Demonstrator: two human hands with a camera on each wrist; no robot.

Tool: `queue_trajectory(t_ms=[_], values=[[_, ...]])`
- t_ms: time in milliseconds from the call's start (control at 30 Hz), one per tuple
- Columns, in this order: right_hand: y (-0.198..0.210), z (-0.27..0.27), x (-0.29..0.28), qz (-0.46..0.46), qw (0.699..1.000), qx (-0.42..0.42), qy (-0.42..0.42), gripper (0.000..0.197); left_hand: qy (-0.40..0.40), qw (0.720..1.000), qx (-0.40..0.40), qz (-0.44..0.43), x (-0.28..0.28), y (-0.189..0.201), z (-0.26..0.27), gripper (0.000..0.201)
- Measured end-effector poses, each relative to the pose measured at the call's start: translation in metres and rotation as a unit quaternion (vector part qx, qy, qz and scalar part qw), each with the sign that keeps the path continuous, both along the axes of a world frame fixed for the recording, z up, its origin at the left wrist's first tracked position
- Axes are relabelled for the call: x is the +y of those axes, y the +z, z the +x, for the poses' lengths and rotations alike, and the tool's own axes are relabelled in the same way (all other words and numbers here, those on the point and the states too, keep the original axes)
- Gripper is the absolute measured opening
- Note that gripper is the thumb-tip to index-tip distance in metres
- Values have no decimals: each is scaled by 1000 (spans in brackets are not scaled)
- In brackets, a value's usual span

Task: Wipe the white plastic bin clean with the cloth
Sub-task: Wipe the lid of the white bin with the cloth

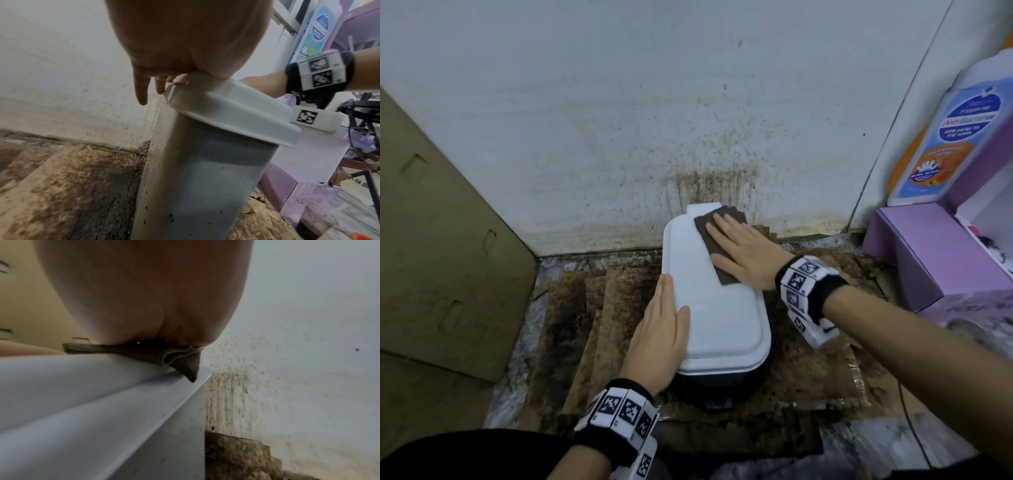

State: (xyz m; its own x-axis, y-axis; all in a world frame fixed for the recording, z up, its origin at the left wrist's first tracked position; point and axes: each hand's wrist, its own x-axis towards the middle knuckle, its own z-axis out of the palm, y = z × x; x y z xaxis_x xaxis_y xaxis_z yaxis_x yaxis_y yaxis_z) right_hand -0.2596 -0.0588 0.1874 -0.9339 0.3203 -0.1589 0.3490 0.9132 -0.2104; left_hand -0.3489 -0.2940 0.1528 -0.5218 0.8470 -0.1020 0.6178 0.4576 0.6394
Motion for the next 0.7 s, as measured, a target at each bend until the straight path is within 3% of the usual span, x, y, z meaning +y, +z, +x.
queue_trajectory(t_ms=[200, 333, 500, 633, 700], values=[[-8, 13, -16, -53, 996, 47, -44, 65, 0, 1000, 11, 0, 0, -3, 0, 65], [-23, 57, -72, -88, 980, 154, -95, 63, 2, 1000, 8, 5, 0, -2, 1, 64], [-36, 92, -150, -196, 918, 263, -225, 68, 4, 1000, -2, 11, -1, -2, 3, 64], [-33, 78, -149, -234, 880, 282, -302, 86, 6, 1000, 4, -5, -2, -1, 1, 64], [-29, 73, -135, -301, 843, 281, -346, 84, 4, 1000, 14, -9, -2, -1, 0, 65]])
